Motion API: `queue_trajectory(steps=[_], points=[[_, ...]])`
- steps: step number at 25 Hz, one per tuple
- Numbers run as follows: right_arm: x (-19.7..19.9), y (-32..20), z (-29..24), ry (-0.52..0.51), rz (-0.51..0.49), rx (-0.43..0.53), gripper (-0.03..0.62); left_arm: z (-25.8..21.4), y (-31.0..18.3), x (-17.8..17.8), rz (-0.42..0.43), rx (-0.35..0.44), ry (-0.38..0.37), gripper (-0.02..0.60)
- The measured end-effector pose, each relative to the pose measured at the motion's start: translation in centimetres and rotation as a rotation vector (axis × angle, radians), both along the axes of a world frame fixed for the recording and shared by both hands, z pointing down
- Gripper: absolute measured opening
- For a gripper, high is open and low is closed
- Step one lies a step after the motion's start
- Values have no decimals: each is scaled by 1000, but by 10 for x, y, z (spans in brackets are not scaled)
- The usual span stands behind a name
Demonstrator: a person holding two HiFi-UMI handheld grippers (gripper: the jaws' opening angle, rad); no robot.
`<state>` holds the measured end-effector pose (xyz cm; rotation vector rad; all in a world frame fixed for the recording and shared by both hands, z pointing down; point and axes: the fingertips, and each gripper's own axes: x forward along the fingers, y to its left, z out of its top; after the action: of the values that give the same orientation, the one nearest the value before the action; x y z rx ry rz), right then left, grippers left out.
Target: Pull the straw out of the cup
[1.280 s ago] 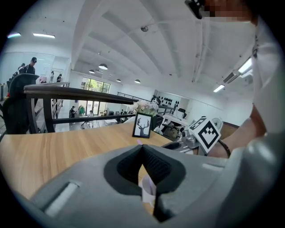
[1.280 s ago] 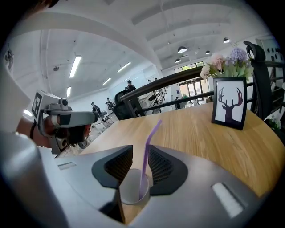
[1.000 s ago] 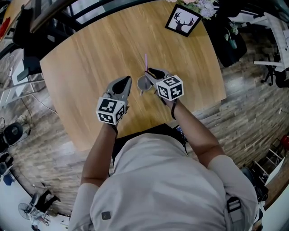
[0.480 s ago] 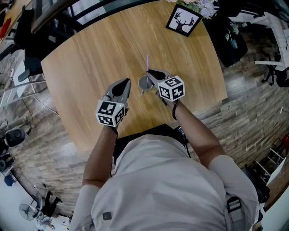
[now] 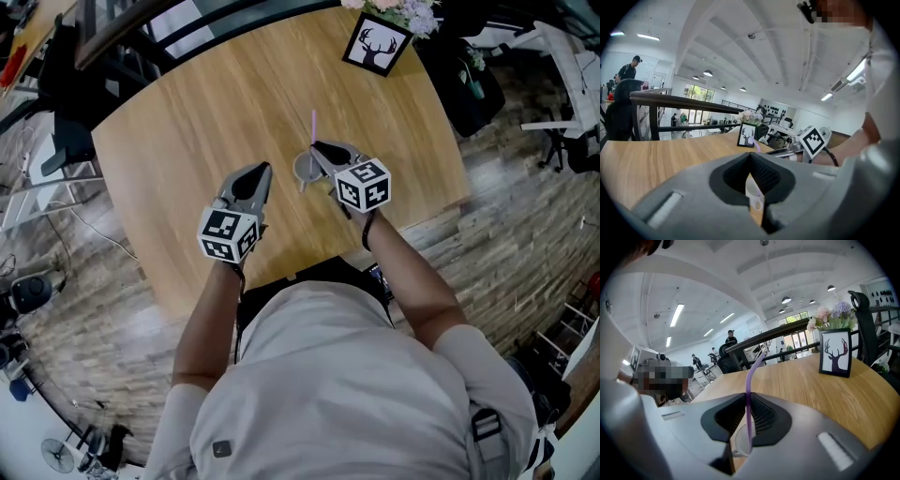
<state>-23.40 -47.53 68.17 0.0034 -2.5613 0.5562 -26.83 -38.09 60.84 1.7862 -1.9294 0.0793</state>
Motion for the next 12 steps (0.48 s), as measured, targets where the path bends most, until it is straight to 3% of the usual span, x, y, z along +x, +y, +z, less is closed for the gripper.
queue_trajectory(steps=[7,12], points=[[12,14,-62,-89,90,91,43,-38,33,9,74,64,-25,3],[29,51,-114,-156,136,163,43,-72,74,18,111,118,-63,3]])
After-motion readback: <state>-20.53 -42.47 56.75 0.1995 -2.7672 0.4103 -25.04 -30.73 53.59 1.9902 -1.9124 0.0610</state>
